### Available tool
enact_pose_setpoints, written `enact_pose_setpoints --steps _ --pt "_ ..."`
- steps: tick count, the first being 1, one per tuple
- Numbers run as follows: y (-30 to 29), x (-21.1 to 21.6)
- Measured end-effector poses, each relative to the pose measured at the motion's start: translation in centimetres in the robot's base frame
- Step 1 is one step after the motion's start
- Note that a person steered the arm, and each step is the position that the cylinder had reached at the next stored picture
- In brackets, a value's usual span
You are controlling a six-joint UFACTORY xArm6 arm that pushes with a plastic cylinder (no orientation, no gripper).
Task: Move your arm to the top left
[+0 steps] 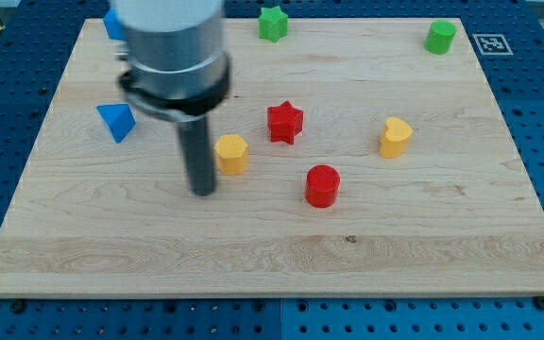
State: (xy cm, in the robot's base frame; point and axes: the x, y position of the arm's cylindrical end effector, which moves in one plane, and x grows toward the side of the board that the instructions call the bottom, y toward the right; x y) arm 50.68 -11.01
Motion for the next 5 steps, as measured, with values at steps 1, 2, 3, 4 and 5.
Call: enact_pose_setpoints --steps 1,2,3,4,5 --pt "-8.9 -1.6" --pt "-13.5 -6.8" --pt "-12.2 -8.6" --pt "-7.9 -10.7" --pt "-4.2 -11.8"
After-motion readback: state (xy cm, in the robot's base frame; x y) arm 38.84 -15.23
